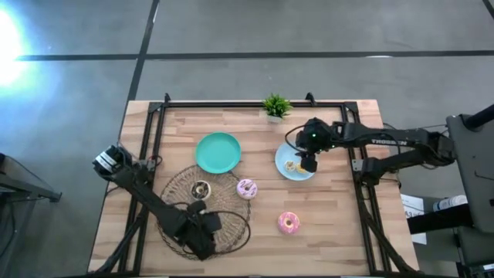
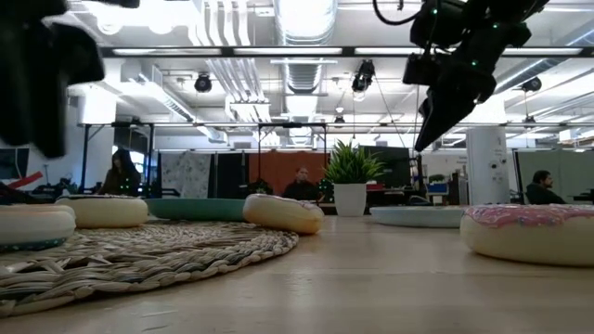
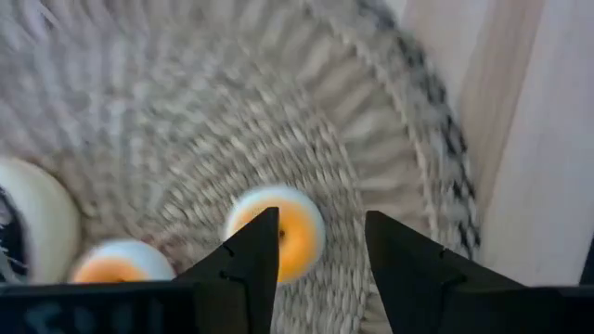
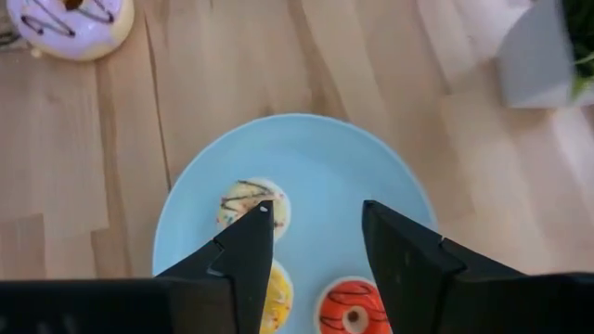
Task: Pick & Place donuts
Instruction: Put the small blue donut into the blue plate
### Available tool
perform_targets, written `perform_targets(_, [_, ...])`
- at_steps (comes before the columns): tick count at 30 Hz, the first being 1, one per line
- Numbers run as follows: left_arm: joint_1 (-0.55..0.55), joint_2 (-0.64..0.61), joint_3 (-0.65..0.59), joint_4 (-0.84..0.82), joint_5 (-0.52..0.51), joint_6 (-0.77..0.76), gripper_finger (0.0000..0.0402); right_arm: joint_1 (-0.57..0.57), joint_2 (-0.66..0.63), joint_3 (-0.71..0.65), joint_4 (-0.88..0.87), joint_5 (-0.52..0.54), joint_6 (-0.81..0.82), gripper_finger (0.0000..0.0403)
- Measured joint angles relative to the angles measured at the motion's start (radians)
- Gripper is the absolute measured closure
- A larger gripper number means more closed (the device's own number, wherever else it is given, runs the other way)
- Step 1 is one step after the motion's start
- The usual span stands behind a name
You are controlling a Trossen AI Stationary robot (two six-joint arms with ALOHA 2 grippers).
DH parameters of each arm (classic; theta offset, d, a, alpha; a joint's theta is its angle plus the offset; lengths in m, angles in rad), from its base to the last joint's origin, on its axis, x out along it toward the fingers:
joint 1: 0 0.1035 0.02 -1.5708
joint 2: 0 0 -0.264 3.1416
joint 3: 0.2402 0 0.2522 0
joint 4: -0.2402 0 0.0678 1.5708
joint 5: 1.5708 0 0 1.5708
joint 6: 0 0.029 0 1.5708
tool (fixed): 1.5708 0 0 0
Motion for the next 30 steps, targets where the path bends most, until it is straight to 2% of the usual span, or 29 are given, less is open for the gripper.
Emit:
perform_targets(6, [-0.007, 0.072, 0.000, -0.002, 0.049, -0.026, 0.0267, 0.044, 0.023, 0.000, 0.024, 0.017, 0.020, 0.0257])
perform_targets(17, [0.004, 0.133, -0.017, -0.007, 0.008, -0.088, 0.0270, 0.053, -0.072, 0.000, 0.040, 0.042, 0.037, 0.0262])
perform_targets(21, [0.022, 0.134, -0.044, -0.008, 0.006, -0.129, 0.0304, 0.053, -0.103, 0.000, 0.041, 0.043, 0.057, 0.0264])
perform_targets(26, [0.060, 0.098, -0.058, -0.037, 0.018, -0.133, 0.0381, 0.053, -0.128, 0.000, 0.037, 0.042, 0.086, 0.0264])
perform_targets(30, [0.082, 0.007, -0.059, -0.036, 0.017, -0.127, 0.0397, 0.053, -0.158, 0.000, 0.021, 0.036, 0.101, 0.0264])
